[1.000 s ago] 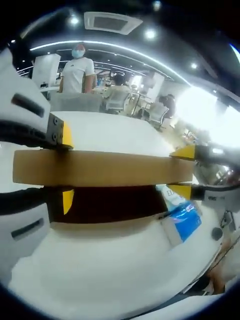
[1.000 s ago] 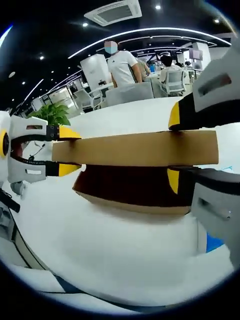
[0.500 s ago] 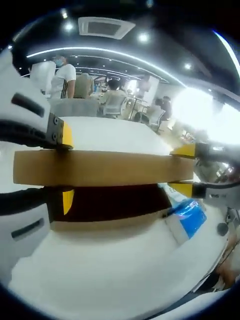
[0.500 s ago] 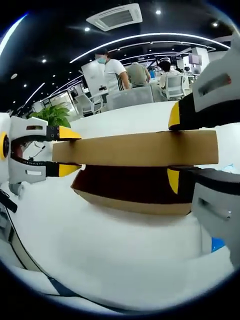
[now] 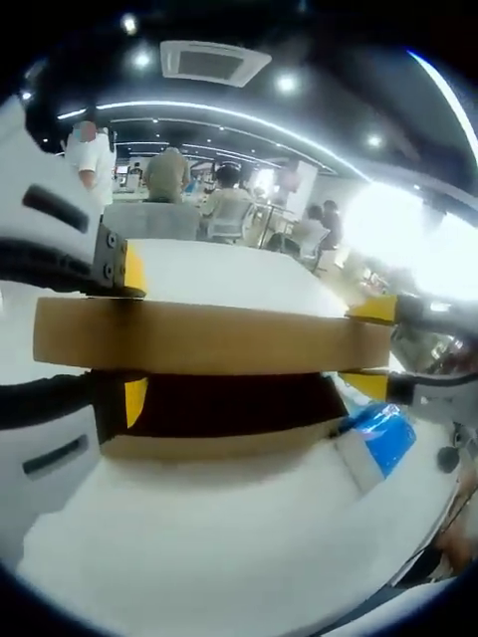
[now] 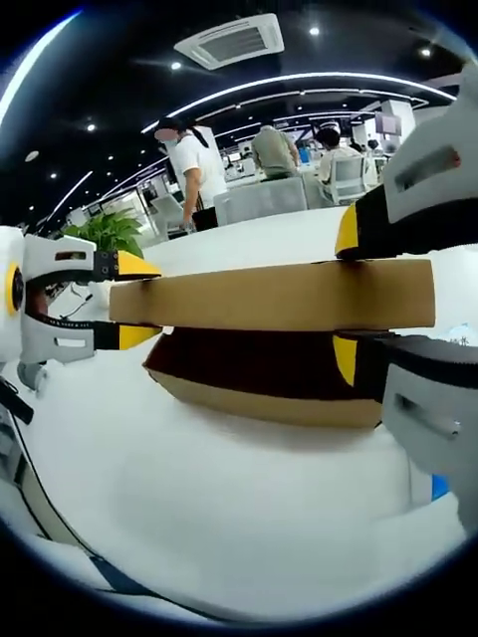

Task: Operate the shoe box by opening the lid, removing the specified soft item, and placing it in the target area until the item is outside and the box remains undamaged.

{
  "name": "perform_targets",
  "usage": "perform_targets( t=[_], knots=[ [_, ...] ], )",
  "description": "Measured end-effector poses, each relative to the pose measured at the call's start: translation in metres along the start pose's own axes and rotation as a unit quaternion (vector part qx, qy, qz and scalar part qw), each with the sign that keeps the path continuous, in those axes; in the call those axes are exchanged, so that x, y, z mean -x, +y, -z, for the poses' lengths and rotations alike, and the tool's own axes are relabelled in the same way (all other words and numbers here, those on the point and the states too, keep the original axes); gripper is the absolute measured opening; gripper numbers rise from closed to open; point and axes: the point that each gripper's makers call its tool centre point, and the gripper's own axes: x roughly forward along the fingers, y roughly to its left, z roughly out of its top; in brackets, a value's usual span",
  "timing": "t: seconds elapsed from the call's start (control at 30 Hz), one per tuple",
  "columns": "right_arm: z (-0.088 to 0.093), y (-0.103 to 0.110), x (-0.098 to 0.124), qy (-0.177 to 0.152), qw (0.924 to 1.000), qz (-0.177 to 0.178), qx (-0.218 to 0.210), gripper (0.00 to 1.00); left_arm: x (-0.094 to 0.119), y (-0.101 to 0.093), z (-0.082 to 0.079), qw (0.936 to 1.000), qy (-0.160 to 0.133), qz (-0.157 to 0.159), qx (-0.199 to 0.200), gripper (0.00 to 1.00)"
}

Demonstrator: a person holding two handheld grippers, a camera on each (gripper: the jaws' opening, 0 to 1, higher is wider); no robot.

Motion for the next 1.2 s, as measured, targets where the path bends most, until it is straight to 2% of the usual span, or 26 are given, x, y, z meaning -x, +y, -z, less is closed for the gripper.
perform_targets(
  t=[0.2, 0.47, 0.9, 1.07, 1.2],
  knots=[
    [0.001, 0.003, -0.001, -0.001, 0.9999, 0.007, 0.007, 0.27, 0.001, -0.002, 0.002, 1.0, -0.001, -0.006, 0.002, 0.32],
    [0.0, 0.008, 0.0, -0.002, 0.9999, 0.011, 0.013, 0.27, 0.002, -0.006, 0.016, 0.9999, 0.01, -0.008, 0.01, 0.31],
    [-0.001, 0.017, 0.001, -0.001, 0.9993, 0.031, 0.022, 0.28, 0.003, -0.015, 0.016, 0.9995, 0.007, -0.032, 0.001, 0.31],
    [-0.001, 0.023, 0.001, -0.002, 0.9994, 0.029, 0.018, 0.28, 0.001, -0.017, 0.018, 0.9991, 0.007, -0.041, -0.003, 0.37],
    [-0.001, 0.024, 0.0, -0.002, 0.9995, 0.029, 0.015, 0.28, -0.001, -0.023, 0.019, 0.9994, 0.005, -0.035, -0.001, 0.32]
  ],
)
